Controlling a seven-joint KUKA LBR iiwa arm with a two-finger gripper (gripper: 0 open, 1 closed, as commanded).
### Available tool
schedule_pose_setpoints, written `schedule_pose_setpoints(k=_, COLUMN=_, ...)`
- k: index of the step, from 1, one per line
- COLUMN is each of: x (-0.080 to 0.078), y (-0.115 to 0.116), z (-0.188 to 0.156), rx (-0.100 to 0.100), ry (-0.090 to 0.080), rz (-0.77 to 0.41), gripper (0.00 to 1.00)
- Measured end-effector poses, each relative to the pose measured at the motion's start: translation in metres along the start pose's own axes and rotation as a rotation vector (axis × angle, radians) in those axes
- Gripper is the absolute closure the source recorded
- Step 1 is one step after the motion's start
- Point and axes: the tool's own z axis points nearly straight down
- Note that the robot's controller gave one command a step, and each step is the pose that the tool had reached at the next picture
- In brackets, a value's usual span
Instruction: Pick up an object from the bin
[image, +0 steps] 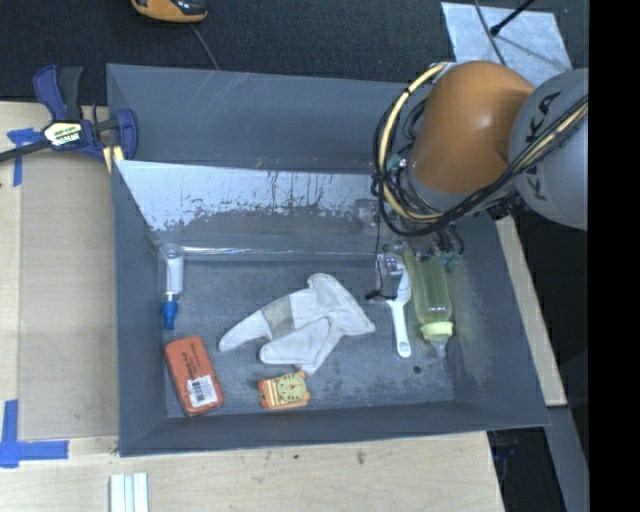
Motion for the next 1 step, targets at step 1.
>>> schedule_pose_setpoints(k=1, x=0.0012, y=0.031, z=0.0427, rx=-0.001, ry=0.003, rz=0.078, gripper=0.0)
